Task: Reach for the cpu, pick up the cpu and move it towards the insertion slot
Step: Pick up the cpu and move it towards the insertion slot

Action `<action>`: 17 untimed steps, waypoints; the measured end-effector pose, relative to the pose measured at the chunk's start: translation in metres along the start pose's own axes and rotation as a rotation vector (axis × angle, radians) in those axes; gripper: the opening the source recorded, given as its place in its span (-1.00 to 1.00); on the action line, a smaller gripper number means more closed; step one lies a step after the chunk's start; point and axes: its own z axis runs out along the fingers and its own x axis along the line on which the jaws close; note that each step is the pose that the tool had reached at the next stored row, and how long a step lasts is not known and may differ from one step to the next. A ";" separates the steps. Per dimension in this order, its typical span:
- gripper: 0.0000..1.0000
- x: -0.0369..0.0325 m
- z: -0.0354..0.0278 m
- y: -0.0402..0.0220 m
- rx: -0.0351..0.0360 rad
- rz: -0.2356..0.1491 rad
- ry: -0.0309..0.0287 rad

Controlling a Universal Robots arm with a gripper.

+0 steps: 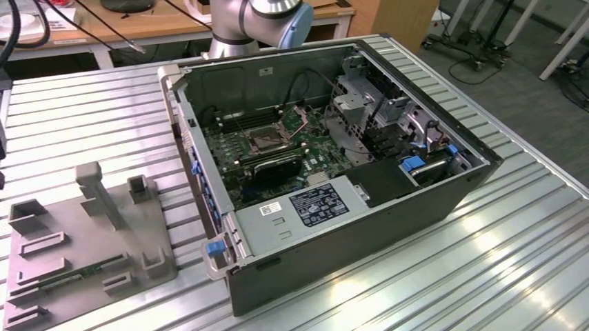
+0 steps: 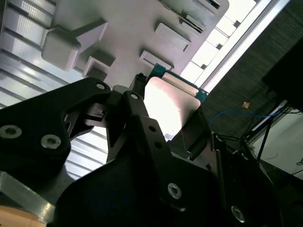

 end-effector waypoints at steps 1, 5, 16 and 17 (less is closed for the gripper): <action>0.09 -0.0001 -0.0021 0.0001 -0.0001 0.000 -0.0002; 0.09 -0.0003 -0.0104 0.0005 0.0001 0.000 0.0001; 0.09 -0.0060 -0.0160 0.0007 0.0002 0.000 0.0001; 0.09 -0.0069 -0.0159 0.0007 0.0001 0.000 0.0000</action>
